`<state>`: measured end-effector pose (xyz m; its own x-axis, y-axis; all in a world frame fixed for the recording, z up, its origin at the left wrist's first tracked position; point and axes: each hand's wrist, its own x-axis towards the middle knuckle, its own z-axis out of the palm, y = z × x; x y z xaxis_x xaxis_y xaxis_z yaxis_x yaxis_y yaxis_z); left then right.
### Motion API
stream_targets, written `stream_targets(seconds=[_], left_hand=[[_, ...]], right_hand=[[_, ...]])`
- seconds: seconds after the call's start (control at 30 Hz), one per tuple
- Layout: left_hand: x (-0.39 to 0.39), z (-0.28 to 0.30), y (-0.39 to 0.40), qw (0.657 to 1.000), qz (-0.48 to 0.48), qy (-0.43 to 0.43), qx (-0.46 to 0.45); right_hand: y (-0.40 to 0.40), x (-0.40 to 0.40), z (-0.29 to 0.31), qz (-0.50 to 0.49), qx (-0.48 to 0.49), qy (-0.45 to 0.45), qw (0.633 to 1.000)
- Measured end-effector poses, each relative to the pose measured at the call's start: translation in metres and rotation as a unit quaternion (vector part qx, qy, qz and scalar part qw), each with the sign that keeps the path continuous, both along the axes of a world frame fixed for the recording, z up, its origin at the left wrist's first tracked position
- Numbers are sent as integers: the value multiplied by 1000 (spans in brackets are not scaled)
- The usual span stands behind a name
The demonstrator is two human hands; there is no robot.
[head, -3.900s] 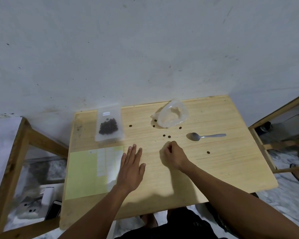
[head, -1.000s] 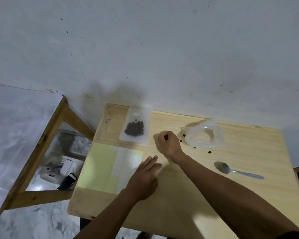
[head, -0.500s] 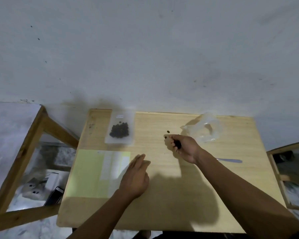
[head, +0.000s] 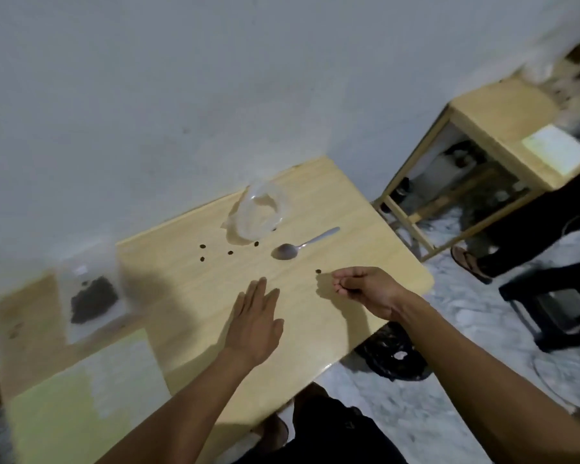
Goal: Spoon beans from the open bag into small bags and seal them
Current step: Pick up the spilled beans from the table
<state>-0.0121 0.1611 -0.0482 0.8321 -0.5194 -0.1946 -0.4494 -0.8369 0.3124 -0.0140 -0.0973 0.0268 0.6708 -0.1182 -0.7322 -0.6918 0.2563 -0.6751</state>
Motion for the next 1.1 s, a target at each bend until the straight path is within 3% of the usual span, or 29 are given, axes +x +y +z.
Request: stream_targets(seconds=[0.13,0.23,0.3,0.5,0.57,0.73,0.9,1.1], left_hand=[[-4,-5,-31,998,-58,-9,8],[-6,-10,-38,999,-39,-12,-10],[-9,-14,-36,998,-37,-21,-36],[-9,-18,-41,998,-26,-25,-43],[-11,-20,-41,999,-20,-15,-33],[-11,-19,-39,999,-19,-6,-27],[-12,-16,-39,999,-17,9,-44],[-9,-15,-36,999,-24,16,-44]], right_hand=[[-70,-48,-2,-154,-73,-6,985],[-118,-84,-14,-309,-136,16,941],[-141,-105,-28,-356,-167,64,917],[-167,-144,-86,-344,-157,187,907],[-171,-149,-100,-344,-126,201,909],[-172,-150,-106,-324,-198,199,904],[-175,-140,-108,-342,-182,180,904],[-156,-100,-81,-307,-326,52,892]])
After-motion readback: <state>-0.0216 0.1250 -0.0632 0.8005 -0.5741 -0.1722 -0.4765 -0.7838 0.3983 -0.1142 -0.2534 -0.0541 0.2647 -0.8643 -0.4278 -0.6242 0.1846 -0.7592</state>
